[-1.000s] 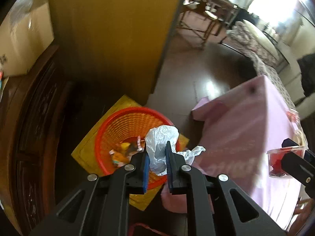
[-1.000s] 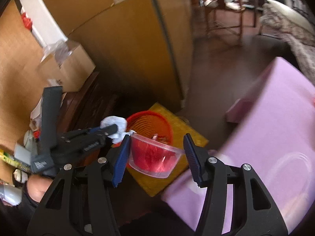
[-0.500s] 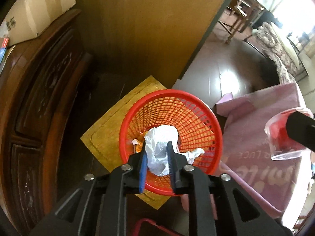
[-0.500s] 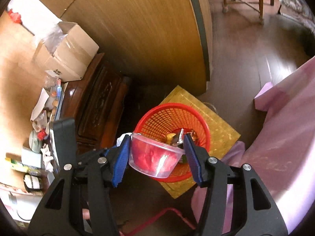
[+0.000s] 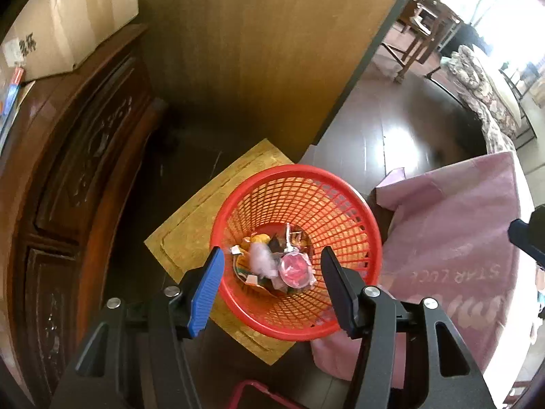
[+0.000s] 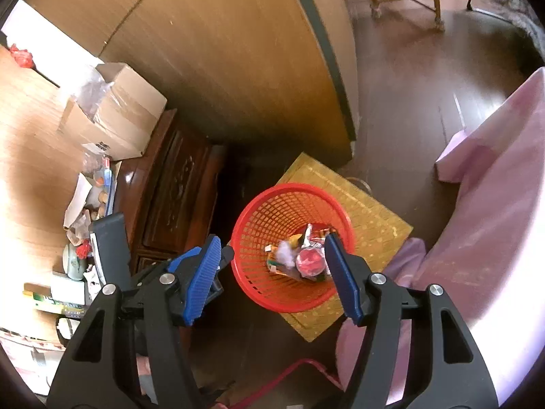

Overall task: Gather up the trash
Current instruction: 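Withdraw both open tools from the wastebasket back over the table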

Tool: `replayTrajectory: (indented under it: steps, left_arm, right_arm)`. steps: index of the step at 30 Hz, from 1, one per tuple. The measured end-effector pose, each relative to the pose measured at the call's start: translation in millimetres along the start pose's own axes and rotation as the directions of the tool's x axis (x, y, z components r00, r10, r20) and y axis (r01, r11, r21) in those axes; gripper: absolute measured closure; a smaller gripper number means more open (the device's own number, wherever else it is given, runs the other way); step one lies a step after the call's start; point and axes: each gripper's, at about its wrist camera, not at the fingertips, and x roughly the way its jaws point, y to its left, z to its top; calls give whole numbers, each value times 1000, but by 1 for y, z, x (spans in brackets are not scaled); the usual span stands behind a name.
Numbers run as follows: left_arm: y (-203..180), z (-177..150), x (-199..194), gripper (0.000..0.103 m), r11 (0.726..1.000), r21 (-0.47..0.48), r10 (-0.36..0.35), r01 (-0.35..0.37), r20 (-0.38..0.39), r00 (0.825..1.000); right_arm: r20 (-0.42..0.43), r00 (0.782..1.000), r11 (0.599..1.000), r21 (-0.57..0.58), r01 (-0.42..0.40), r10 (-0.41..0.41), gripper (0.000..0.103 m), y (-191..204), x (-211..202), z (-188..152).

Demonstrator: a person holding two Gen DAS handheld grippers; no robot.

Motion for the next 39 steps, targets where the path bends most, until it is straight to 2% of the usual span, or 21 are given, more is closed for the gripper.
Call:
replayTrajectory:
  steps: [4, 9, 13, 15, 16, 17, 18, 20, 25, 27, 31, 35, 39]
  left_arm:
    - [-22, 1, -17, 43, 999, 48, -9, 8, 28, 1000]
    - [-53, -2, -35, 36, 994, 105, -18, 12, 63, 998]
    - [-80, -5, -46, 31, 988, 154, -33, 21, 74, 997]
    - [-98, -7, -53, 26, 983, 184, -40, 23, 87, 995]
    - [-109, -9, -57, 25, 979, 203, -49, 28, 97, 994]
    - [-120, -11, -60, 24, 974, 224, -58, 34, 104, 993]
    - [-130, -13, -63, 22, 969, 243, -64, 36, 110, 992]
    - [-157, -18, -68, 21, 958, 283, -74, 38, 118, 990]
    - [-222, -31, -79, 19, 923, 377, -137, 82, 122, 983]
    - [-253, -38, -83, 15, 904, 419, -157, 90, 130, 979]
    - [-302, -48, -78, 15, 872, 477, -182, 105, 119, 976]
    - [-354, -62, -73, 15, 835, 532, -220, 140, 88, 972]
    - [-394, -75, -65, 15, 800, 580, -231, 152, 64, 971]
  right_arm:
    - [51, 999, 1000, 2, 19, -19, 37, -13, -31, -8]
    - [118, 989, 995, -11, 96, -94, 30, -37, -73, -31]
    - [173, 967, 982, 1, 190, -188, 23, -68, -105, -57]
    - [184, 961, 979, 13, 206, -204, 22, -77, -113, -63]
    - [213, 946, 969, 48, 241, -246, 22, -99, -132, -75]
    - [213, 946, 969, 48, 241, -246, 22, -99, -132, -75]
    - [246, 928, 960, 92, 264, -279, 21, -122, -152, -86]
    - [259, 921, 956, 111, 272, -292, 20, -132, -161, -91]
    - [317, 874, 926, 206, 315, -368, 20, -183, -202, -114]
    - [336, 857, 914, 251, 319, -391, 20, -204, -216, -122]
    - [372, 822, 887, 340, 311, -431, 20, -242, -239, -137]
    - [380, 798, 860, 404, 313, -469, 20, -271, -252, -148]
    - [360, 782, 826, 460, 325, -508, 20, -296, -258, -158]
